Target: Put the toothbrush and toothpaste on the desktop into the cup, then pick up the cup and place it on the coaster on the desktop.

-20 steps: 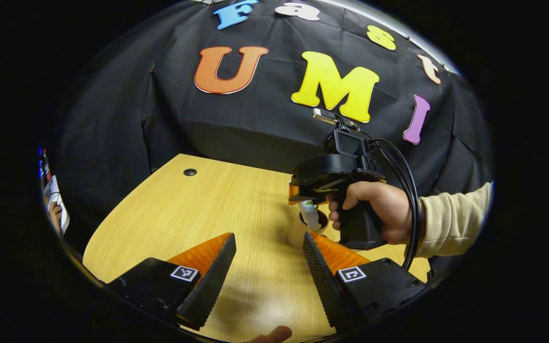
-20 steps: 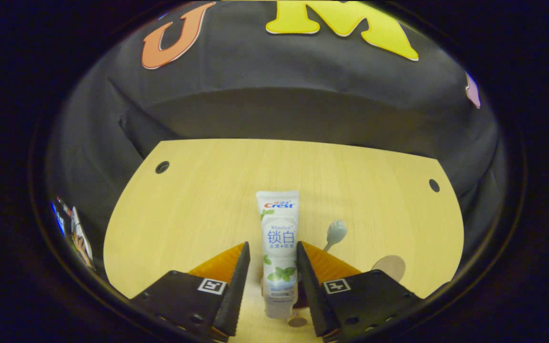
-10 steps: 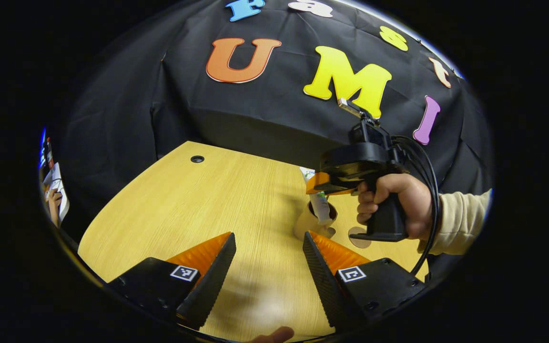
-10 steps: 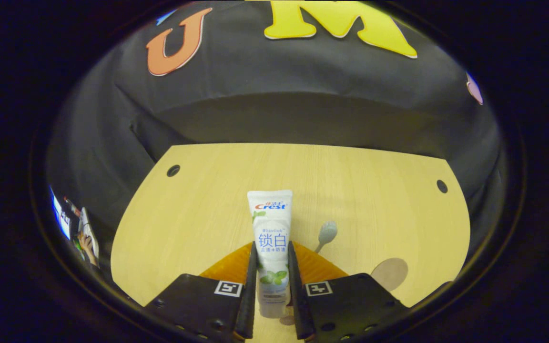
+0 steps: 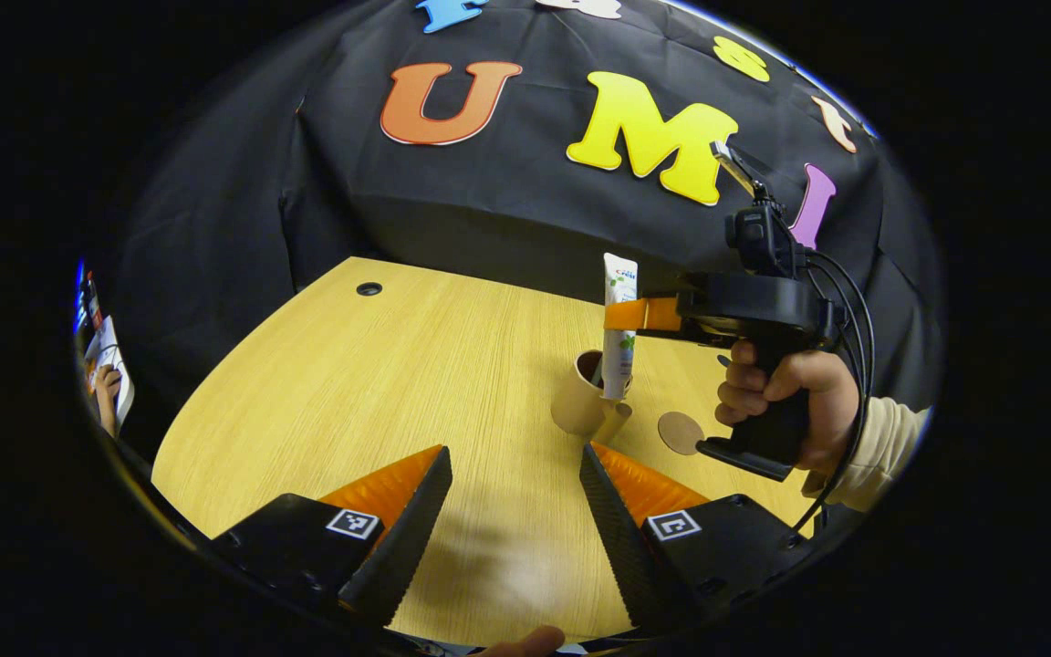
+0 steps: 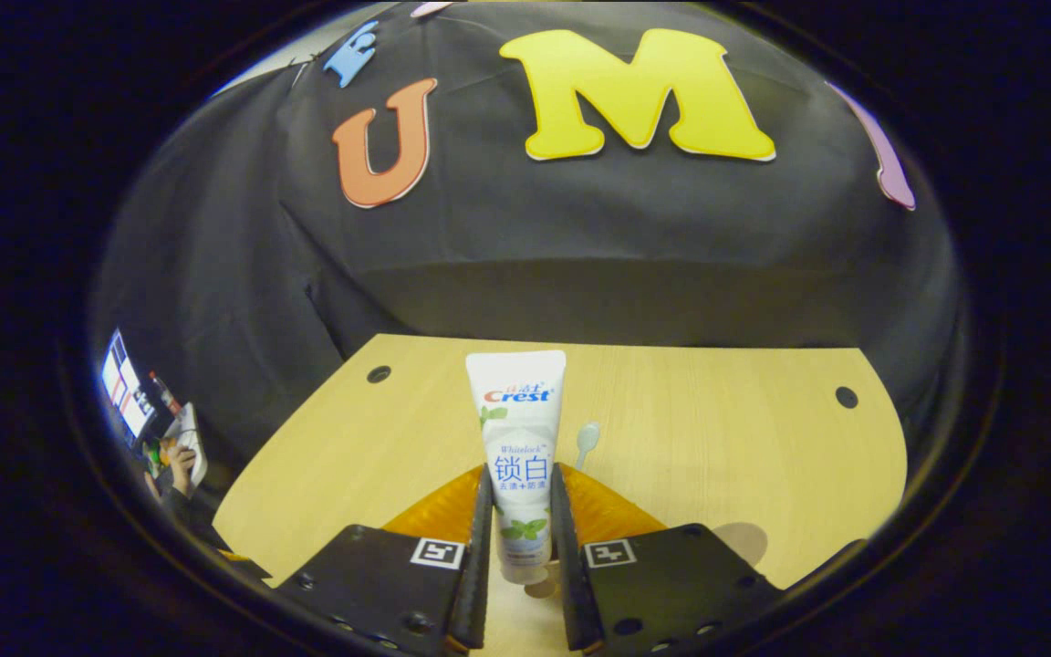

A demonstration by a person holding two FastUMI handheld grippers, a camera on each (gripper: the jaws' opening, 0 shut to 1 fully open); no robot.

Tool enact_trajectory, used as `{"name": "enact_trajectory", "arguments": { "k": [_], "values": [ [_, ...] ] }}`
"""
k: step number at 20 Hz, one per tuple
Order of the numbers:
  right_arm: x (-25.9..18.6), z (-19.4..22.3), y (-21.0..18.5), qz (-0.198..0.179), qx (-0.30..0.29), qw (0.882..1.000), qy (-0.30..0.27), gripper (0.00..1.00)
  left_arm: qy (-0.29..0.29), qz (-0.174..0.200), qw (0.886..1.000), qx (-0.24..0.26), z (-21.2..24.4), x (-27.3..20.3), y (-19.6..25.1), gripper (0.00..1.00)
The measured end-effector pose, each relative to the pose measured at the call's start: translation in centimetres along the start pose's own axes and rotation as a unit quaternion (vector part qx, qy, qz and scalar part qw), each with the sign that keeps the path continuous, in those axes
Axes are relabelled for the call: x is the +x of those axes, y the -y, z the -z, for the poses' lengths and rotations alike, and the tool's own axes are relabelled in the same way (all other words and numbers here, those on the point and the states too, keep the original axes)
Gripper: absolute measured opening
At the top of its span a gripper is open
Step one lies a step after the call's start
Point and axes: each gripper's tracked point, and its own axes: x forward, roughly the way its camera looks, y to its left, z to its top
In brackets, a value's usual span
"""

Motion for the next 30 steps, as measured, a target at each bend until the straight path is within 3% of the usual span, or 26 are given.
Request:
{"name": "enact_trajectory", "arguments": {
  "k": [6, 11, 12, 13, 14, 15, 20, 24, 27, 30],
  "values": [
    [-1.1, -2.2, 0.1, -0.009, -0.017, 0.999, 0.033, 0.33, 0.002, 0.015, 1.000, 0.015, -0.6, 0.3, 1.5, 0.91],
    [-0.7, 0.6, 1.2, -0.002, -0.028, 1.000, -0.014, 0.33, -0.008, 0.029, 0.999, 0.012, -0.3, 1.8, 2.9, 0.91],
    [-1.0, 0.7, 1.5, -0.001, -0.024, 1.000, -0.013, 0.40, -0.012, 0.033, 0.999, 0.013, -0.1, 2.2, 3.2, 0.91],
    [-1.9, 0.3, 1.8, -0.005, -0.017, 1.000, -0.007, 0.40, -0.014, 0.036, 0.999, 0.015, -0.1, 2.7, 3.5, 0.91],
    [-2.8, -0.1, 2.1, -0.006, -0.013, 1.000, -0.008, 0.56, -0.018, 0.040, 0.999, 0.015, -0.2, 3.4, 3.9, 0.91],
    [-3.9, -0.3, 2.5, -0.005, -0.014, 1.000, -0.008, 0.66, -0.023, 0.044, 0.999, 0.017, -0.3, 4.1, 4.2, 0.91],
    [-9.6, -3.1, 5.2, 0.005, -0.020, 1.000, 0.021, 0.95, -0.062, 0.063, 0.996, 0.016, -0.2, 7.8, 6.8, 0.91],
    [-13.8, -5.5, 8.8, 0.034, -0.018, 0.998, 0.056, 0.96, -0.121, 0.064, 0.990, 0.028, 0.6, 10.9, 9.3, 0.91],
    [-16.5, -6.3, 10.8, 0.042, -0.028, 0.996, 0.075, 0.92, -0.167, 0.053, 0.983, 0.045, 0.8, 13.0, 10.4, 0.91],
    [-19.2, -7.1, 12.4, 0.047, -0.023, 0.994, 0.095, 0.95, -0.207, 0.030, 0.977, 0.042, 1.8, 15.5, 10.6, 0.91]
  ]
}}
